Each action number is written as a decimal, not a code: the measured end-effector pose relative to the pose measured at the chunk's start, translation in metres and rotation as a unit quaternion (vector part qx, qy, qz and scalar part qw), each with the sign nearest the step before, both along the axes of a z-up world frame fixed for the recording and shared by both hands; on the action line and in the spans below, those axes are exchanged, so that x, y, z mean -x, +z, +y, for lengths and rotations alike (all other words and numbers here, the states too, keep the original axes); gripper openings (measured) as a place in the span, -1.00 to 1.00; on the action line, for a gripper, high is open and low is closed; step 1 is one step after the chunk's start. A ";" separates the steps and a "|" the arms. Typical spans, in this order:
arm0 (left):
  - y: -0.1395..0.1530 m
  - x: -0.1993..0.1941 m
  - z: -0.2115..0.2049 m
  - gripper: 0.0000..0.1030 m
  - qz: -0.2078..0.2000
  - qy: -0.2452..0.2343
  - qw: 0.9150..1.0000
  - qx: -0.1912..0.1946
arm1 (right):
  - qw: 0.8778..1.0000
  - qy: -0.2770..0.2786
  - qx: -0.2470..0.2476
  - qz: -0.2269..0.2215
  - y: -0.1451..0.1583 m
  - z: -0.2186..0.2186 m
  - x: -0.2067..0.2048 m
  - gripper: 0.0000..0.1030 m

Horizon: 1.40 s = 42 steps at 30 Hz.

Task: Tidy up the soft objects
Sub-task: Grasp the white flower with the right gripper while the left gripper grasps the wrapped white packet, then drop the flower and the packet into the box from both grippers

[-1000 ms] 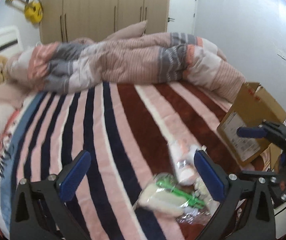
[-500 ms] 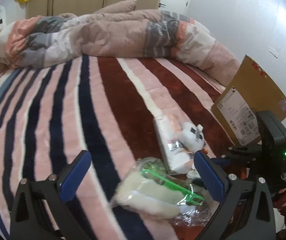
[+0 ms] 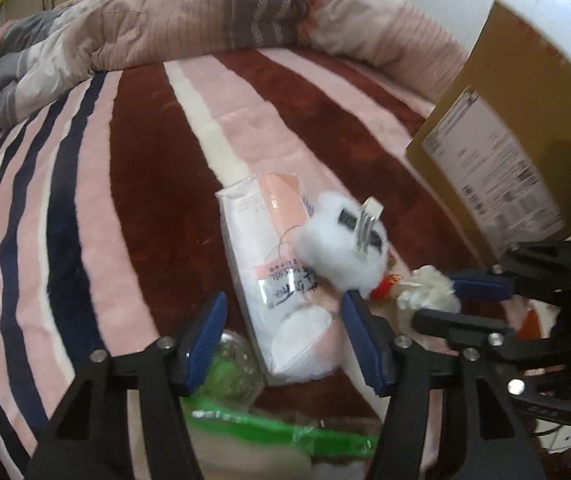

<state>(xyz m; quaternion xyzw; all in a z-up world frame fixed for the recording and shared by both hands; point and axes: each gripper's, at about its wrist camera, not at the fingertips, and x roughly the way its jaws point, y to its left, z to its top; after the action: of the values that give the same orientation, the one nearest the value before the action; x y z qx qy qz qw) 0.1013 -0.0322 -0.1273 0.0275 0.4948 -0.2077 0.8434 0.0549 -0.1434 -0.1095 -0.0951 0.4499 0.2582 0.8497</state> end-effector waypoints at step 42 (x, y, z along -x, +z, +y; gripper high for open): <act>0.209 0.058 -0.088 -0.72 -0.174 -0.053 0.982 0.053 | 0.979 -0.064 -0.085 -0.172 0.181 -0.124 0.039 -0.65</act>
<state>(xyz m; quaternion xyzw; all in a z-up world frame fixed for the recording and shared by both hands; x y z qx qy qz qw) 0.0438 -0.1204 0.0816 0.0445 0.3265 -0.2704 0.9046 0.0158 -0.2674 0.0718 -0.0365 0.2789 0.2205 0.9339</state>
